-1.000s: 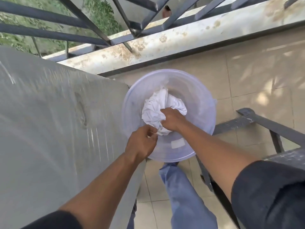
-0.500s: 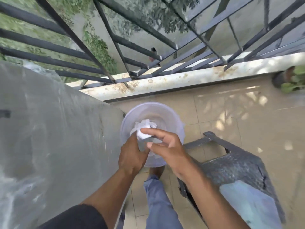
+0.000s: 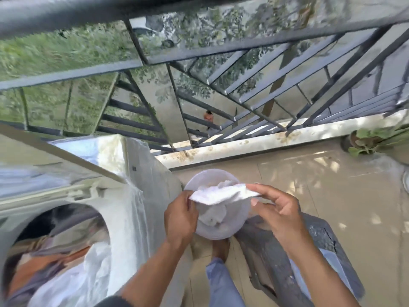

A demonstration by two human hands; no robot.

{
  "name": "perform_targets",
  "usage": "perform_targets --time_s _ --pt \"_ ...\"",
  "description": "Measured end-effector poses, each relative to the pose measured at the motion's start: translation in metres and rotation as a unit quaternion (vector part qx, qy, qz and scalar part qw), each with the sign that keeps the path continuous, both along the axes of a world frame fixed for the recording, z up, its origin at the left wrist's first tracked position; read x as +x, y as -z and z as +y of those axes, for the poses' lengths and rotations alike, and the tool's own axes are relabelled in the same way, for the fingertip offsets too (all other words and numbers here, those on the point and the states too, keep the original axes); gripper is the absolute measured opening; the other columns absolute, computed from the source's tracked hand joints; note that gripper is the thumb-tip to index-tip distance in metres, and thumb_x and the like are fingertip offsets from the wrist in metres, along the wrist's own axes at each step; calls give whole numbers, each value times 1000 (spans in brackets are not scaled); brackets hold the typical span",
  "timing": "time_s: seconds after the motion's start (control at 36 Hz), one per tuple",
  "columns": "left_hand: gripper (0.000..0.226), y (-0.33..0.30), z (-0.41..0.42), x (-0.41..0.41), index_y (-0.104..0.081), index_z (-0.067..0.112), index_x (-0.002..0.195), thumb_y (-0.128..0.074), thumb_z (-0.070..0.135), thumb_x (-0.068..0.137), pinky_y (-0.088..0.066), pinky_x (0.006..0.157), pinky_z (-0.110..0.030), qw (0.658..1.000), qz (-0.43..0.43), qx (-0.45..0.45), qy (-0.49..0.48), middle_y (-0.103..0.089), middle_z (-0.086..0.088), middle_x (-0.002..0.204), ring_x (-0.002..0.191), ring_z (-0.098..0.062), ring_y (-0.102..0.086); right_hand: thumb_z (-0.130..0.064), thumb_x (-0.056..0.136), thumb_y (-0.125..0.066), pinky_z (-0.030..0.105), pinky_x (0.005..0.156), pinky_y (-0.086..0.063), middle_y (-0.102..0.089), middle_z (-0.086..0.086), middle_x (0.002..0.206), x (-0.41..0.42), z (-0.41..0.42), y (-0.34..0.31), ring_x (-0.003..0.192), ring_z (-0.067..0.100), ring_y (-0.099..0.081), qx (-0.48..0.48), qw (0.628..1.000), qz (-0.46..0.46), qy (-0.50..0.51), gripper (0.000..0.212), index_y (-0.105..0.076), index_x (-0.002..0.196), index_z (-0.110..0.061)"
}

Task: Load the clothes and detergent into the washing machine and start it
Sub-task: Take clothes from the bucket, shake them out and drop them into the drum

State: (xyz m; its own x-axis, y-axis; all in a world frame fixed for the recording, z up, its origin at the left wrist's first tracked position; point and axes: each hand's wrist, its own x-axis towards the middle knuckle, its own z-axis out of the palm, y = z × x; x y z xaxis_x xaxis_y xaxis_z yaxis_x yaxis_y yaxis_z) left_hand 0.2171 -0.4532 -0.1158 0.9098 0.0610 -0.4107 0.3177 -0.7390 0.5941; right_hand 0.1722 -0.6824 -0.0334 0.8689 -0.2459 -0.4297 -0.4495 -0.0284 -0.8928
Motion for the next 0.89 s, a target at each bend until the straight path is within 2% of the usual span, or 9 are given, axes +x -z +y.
perform_targets --time_s 0.14,0.22,0.42,0.5,0.58,0.67,0.72,0.78,0.89 --pt "26 -49 5 24 -69 37 98 -53 20 108 -47 71 -22 991 -32 -125 47 -72 21 89 83 4 -65 -17 90 -73 26 85 -49 -69 -10 119 -6 -10 12 108 17 -66 -280 951 81 -100 38 -68 123 -35" --pt "21 -89 1 31 -70 25 99 -51 33 103 -52 83 -35 976 -31 -188 104 -72 10 91 86 -5 -65 -31 87 -72 37 92 -50 -54 5 134 -14 -5 15 104 29 -64 -345 907 164 -181 71 -37 148 -35" --pt "36 -206 -5 32 -61 -6 107 -49 27 105 -44 81 -38 916 -8 -359 180 -57 -22 95 90 -18 -54 -56 82 -68 39 91 -54 -58 8 138 -23 26 30 120 30 -61 -317 854 246 -331 90 -27 157 -28" --pt "41 -247 10 27 -57 -14 113 -52 26 105 -42 81 -41 888 22 -422 184 -59 -27 98 92 -27 -55 -73 67 -71 35 92 -51 -48 5 150 -27 44 53 132 28 -55 -248 887 225 -318 117 -17 161 -30" --pt "41 -277 32 19 -56 -14 121 -54 23 104 -44 87 -48 873 21 -458 167 -61 -42 112 99 -33 -60 -70 67 -64 25 84 -47 -60 -4 137 -25 62 66 126 19 -61 -218 917 159 -293 92 -50 146 -26" --pt "35 -291 59 15 -63 -4 119 -57 26 101 -41 81 -43 876 12 -469 110 -67 -23 107 98 -31 -60 -29 85 -66 28 80 -43 -70 -6 115 -18 76 34 110 18 -65 -230 942 78 -231 41 -69 123 -17" --pt "25 -294 79 12 -71 7 112 -59 27 103 -42 71 -33 887 -13 -457 67 -70 -10 100 90 -24 -62 -13 92 -61 35 78 -48 -73 -6 108 -17 80 12 100 21 -67 -253 944 57 -206 26 -73 113 -22" --pt "23 -292 102 7 -75 14 113 -59 27 104 -45 66 -27 892 -34 -450 5 -73 -4 98 86 -17 -64 -17 92 -56 40 79 -52 -74 -4 103 -17 81 -10 95 25 -68 -275 937 64 -205 21 -69 96 -33" --pt "25 -284 148 -6 -75 18 107 -51 21 111 -54 59 -24 901 -71 -416 -103 -78 4 91 75 -9 -70 -24 87 -59 46 77 -57 -72 -2 86 -23 76 -49 87 28 -69 -230 960 52 -151 11 -69 90 -24"
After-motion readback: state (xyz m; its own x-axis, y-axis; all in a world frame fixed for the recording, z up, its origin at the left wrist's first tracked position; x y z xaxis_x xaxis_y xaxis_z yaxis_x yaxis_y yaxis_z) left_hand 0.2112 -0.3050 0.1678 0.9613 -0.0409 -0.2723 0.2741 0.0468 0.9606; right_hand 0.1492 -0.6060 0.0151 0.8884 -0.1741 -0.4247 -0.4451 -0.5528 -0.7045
